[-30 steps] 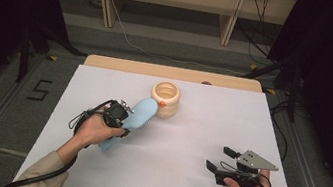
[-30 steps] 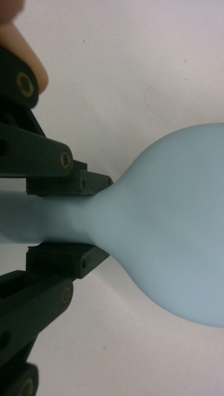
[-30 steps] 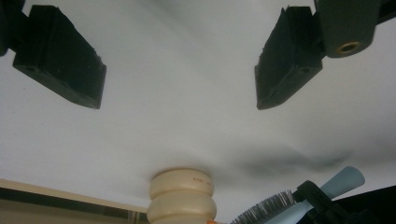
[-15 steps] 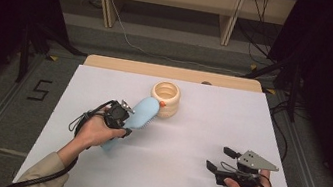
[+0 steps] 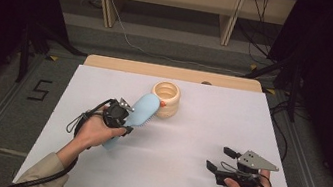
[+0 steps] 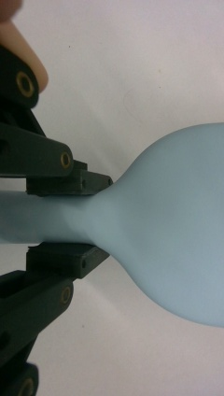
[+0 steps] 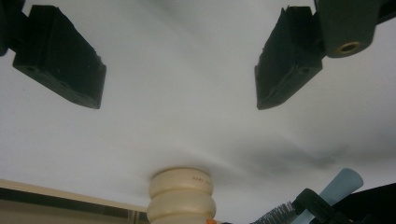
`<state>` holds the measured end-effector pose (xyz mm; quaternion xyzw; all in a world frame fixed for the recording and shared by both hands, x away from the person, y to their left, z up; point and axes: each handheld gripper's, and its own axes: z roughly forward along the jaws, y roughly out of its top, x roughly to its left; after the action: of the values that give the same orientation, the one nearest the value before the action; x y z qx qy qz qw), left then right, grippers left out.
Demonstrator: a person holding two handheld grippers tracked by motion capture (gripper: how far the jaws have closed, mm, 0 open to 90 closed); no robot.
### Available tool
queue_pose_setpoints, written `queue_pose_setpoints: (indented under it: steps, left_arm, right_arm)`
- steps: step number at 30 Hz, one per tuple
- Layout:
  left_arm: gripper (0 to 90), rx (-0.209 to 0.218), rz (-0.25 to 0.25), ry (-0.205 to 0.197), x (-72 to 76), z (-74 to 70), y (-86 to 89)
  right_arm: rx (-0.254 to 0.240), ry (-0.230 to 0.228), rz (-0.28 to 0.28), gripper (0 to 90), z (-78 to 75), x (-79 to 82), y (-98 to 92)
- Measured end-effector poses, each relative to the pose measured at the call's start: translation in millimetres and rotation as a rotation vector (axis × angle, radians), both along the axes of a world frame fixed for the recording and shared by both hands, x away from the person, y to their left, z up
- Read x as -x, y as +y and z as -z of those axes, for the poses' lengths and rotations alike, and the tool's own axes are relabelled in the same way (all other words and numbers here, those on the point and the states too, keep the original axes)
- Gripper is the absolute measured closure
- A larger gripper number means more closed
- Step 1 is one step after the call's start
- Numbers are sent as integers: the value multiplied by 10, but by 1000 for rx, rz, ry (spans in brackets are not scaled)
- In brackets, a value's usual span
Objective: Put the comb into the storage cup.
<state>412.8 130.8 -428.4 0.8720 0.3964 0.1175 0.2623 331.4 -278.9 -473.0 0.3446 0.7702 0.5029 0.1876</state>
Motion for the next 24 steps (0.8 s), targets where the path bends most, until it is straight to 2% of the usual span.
queue_pose_setpoints:
  steps: [24]
  left_arm:
    - [697,39,-13,-65,54,-79,-29]
  right_arm:
    - [-3,0,0,174,0,1,1]
